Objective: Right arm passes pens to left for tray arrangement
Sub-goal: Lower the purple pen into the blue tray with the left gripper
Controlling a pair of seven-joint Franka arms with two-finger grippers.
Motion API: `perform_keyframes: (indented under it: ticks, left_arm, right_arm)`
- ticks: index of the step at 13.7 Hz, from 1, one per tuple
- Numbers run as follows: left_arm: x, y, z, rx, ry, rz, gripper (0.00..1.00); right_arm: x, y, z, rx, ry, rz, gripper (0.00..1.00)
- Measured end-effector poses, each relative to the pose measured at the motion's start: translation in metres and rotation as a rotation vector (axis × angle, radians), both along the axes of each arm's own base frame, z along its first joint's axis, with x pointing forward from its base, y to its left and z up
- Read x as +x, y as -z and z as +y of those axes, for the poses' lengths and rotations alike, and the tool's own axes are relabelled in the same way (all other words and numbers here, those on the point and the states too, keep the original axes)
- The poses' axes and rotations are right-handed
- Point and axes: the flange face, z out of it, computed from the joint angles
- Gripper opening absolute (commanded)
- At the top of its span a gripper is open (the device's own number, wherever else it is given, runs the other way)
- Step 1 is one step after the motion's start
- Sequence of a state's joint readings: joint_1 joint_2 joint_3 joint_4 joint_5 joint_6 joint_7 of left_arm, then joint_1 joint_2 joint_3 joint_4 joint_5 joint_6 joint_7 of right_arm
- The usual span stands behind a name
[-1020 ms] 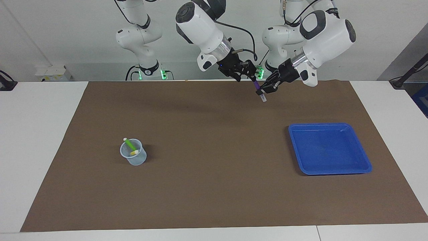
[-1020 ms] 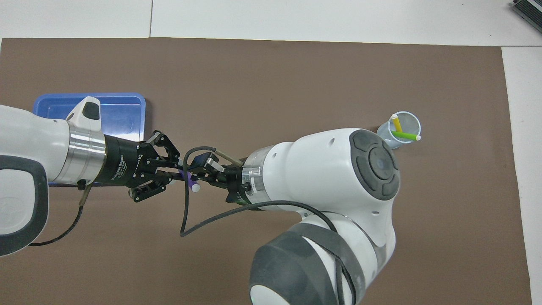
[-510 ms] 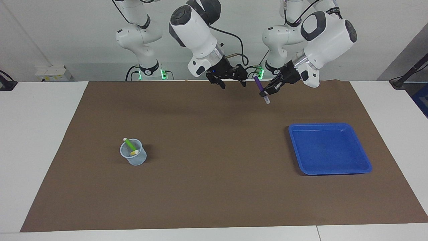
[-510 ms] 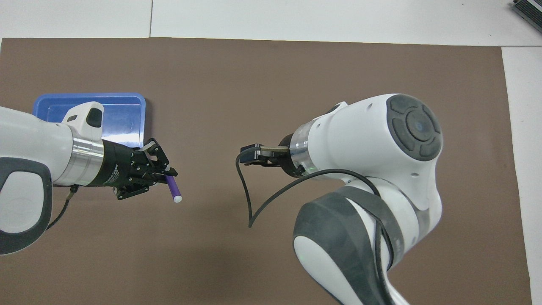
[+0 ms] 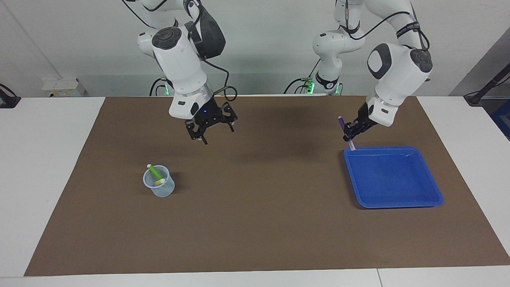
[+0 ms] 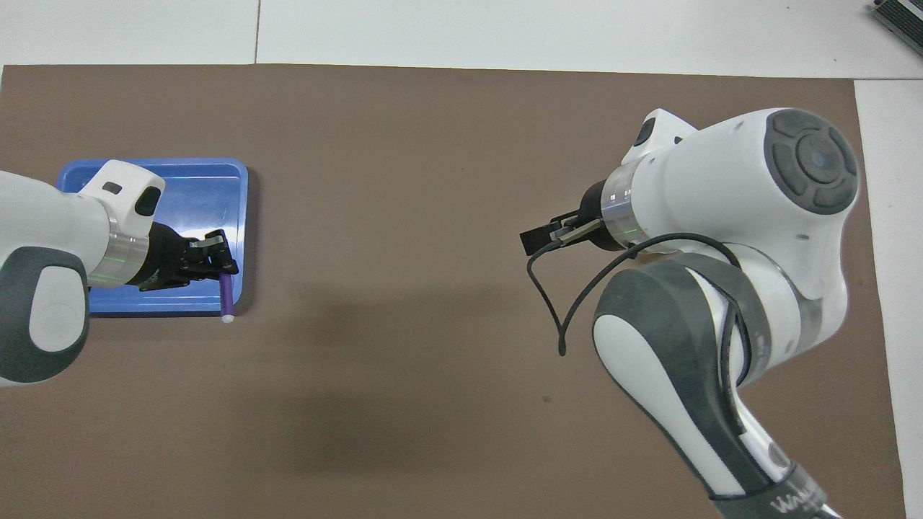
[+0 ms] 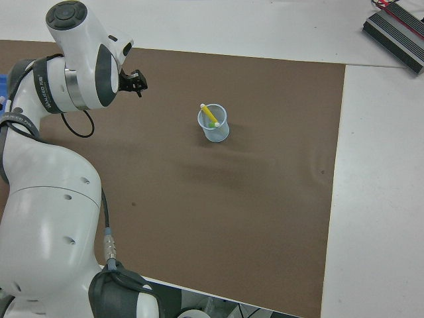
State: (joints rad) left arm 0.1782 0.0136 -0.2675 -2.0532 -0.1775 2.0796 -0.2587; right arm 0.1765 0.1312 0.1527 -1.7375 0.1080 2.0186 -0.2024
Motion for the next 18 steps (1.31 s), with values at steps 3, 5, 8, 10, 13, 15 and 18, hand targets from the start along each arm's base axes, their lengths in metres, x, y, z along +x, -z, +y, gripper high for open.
perform_keyframes:
  ticks: [3, 5, 8, 10, 13, 15, 18]
  left_arm:
    - [0.010, 0.023, 0.040, 0.042, 0.095, -0.023, 0.00]
    - [0.015, 0.036, 0.071, 0.044, 0.142, -0.045, 0.00]
    - [0.026, 0.046, 0.075, 0.065, 0.166, -0.108, 0.00]
    - [0.037, 0.067, 0.070, 0.066, 0.177, -0.171, 0.00]
    - [0.046, 0.096, 0.069, 0.057, 0.191, -0.195, 0.00]
    - [0.049, 0.093, 0.069, 0.063, 0.202, -0.220, 0.00]
    - [0.048, 0.096, 0.068, 0.067, 0.212, -0.229, 0.00]
  right_arm:
    - [0.013, 0.025, -0.025, -0.086, -0.146, -0.053, 1.00]
    - [0.018, 0.044, -0.044, -0.105, -0.199, -0.064, 0.96]
    - [0.031, 0.071, -0.078, -0.114, -0.216, -0.057, 0.83]
    - [0.038, 0.089, -0.090, -0.125, -0.228, -0.053, 0.66]
    - [0.044, 0.102, -0.104, -0.173, -0.290, -0.052, 0.62]
    - [0.046, 0.103, -0.115, -0.195, -0.309, -0.059, 0.62]
    - [0.052, 0.104, -0.127, -0.214, -0.340, -0.093, 0.62]
